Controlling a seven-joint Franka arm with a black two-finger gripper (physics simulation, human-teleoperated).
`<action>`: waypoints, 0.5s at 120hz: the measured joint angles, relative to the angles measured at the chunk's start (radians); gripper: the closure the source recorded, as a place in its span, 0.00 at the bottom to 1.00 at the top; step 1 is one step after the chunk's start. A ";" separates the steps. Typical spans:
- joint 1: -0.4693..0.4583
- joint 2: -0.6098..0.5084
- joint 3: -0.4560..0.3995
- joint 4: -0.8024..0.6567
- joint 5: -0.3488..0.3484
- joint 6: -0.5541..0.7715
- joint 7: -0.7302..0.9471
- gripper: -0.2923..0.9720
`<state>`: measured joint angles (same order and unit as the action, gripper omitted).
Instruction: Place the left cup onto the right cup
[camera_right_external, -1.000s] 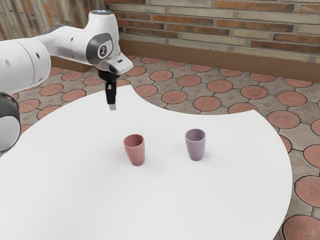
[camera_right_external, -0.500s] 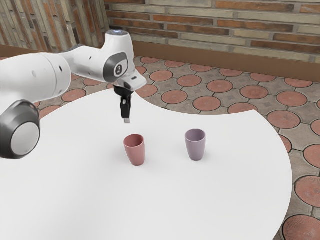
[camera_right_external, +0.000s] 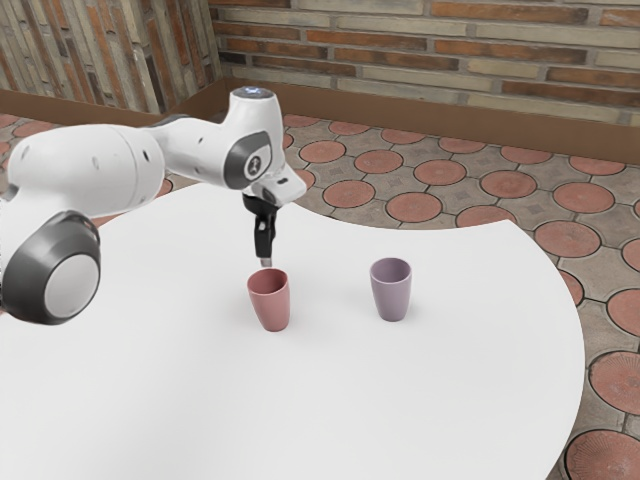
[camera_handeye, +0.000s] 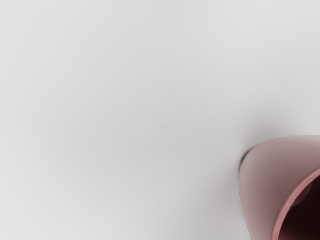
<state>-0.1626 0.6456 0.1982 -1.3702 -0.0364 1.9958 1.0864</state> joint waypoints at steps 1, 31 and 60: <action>0.000 0.001 0.000 0.000 0.000 0.001 0.000 0.23; 0.000 0.026 0.000 -0.001 -0.010 0.020 0.003 0.25; 0.000 0.035 -0.001 -0.003 -0.014 0.034 0.004 0.36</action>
<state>-0.1626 0.6809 0.1971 -1.3728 -0.0501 2.0298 1.0901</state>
